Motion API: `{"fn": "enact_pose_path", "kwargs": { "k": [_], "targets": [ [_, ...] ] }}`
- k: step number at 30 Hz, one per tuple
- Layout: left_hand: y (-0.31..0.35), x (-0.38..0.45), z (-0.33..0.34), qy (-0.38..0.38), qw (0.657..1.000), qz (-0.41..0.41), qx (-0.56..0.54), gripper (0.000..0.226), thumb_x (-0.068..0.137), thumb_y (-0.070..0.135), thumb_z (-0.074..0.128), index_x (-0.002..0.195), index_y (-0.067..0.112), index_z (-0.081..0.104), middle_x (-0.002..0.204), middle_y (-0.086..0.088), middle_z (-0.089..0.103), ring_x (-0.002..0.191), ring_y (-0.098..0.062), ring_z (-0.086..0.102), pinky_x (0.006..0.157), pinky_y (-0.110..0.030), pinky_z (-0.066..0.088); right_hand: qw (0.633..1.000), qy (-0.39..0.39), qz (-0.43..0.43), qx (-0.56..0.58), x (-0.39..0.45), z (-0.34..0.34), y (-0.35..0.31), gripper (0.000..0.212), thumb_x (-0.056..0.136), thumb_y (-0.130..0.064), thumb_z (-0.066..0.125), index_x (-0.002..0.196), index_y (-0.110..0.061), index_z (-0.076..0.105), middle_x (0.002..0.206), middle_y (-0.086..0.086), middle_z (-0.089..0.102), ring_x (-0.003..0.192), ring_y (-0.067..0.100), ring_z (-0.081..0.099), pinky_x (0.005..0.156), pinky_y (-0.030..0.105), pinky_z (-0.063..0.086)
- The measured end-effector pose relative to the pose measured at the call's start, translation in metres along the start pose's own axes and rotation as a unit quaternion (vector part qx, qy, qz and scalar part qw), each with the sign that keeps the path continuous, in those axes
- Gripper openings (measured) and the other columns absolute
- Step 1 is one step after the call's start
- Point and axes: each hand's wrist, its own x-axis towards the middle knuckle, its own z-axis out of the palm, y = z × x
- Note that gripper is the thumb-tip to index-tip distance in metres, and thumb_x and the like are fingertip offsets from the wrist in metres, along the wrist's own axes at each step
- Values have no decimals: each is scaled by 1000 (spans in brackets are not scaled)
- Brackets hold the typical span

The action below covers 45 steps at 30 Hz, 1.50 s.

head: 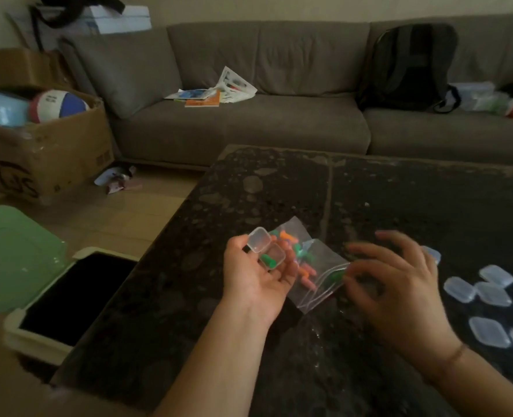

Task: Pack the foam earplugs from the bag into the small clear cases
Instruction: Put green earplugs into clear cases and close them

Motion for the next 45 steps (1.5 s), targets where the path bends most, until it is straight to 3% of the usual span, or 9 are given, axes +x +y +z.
{"fn": "enact_pose_path", "kwargs": {
  "k": [3, 5, 12, 18, 22, 28, 34, 39, 45],
  "targets": [
    [-18, -9, 9, -48, 994, -20, 91, 42, 96, 42, 55, 111, 8, 74, 114, -22, 72, 96, -32, 68, 86, -41, 54, 987, 31, 35, 153, -8, -23, -3, 28, 73, -24, 72, 95, -38, 61, 97, -18, 62, 87, -2, 63, 78, 13, 53],
    [-30, -14, 12, -91, 987, -48, 124, 41, 97, 43, 54, 116, 12, 73, 112, -20, 74, 99, -31, 69, 85, -41, 54, 984, 47, 33, 169, -12, -27, -8, 37, 72, -26, 70, 105, -38, 58, 97, -18, 63, 84, -5, 63, 72, 4, 49],
    [-46, -15, 13, -163, 965, -80, 192, 63, 77, 42, 61, 127, 5, 69, 123, -26, 69, 101, -29, 65, 88, -39, 54, 992, -50, 26, 111, -16, -14, -4, 35, 71, -24, 78, 91, -49, 62, 97, -32, 53, 95, -3, 56, 73, 9, 42],
    [-54, -10, 12, -161, 964, -74, 200, 44, 99, 39, 51, 119, 6, 73, 120, -23, 72, 101, -28, 71, 99, -42, 54, 987, -77, 60, 128, -15, -14, 2, 31, 77, -26, 75, 83, -52, 59, 94, -31, 50, 91, -6, 55, 72, 10, 47],
    [-54, -10, 12, -165, 962, -81, 201, 41, 100, 33, 51, 117, 4, 74, 116, -23, 74, 109, -33, 72, 95, -43, 58, 978, -71, 75, 179, -15, -12, 6, 39, 78, -18, 77, 79, -53, 57, 95, -27, 55, 99, -14, 51, 81, 1, 41],
    [-52, -12, 11, -147, 968, -102, 178, 44, 98, 34, 54, 121, 2, 72, 120, -25, 72, 106, -33, 71, 84, -39, 62, 970, -104, 89, 202, -17, -13, 6, 38, 78, -14, 76, 78, -49, 59, 95, -23, 57, 97, -14, 51, 78, 3, 43],
    [-53, -9, 11, -149, 968, -89, 181, 36, 93, 23, 64, 125, 6, 69, 111, -21, 76, 100, -30, 76, 84, -40, 61, 940, -48, 143, 305, -17, -20, 14, 39, 80, -9, 72, 102, -39, 63, 101, -15, 65, 94, -3, 63, 74, 16, 55],
    [-52, -12, 13, -167, 963, -117, 176, 51, 95, 47, 57, 122, 6, 72, 108, -21, 76, 94, -30, 76, 79, -40, 61, 957, -119, 71, 254, -18, -19, 25, 73, 78, -25, 74, 138, -47, 38, 130, -27, 47, 119, -10, 47, 92, 15, 49],
    [-51, -13, 14, -168, 961, -81, 204, 23, 98, 13, 59, 115, 4, 72, 106, -20, 77, 98, -30, 76, 75, -36, 62, 972, -130, -16, 193, -17, -20, 32, 45, 80, -35, 72, 121, -45, 55, 126, -28, 52, 118, -6, 49, 95, 22, 50]
  ]
}}
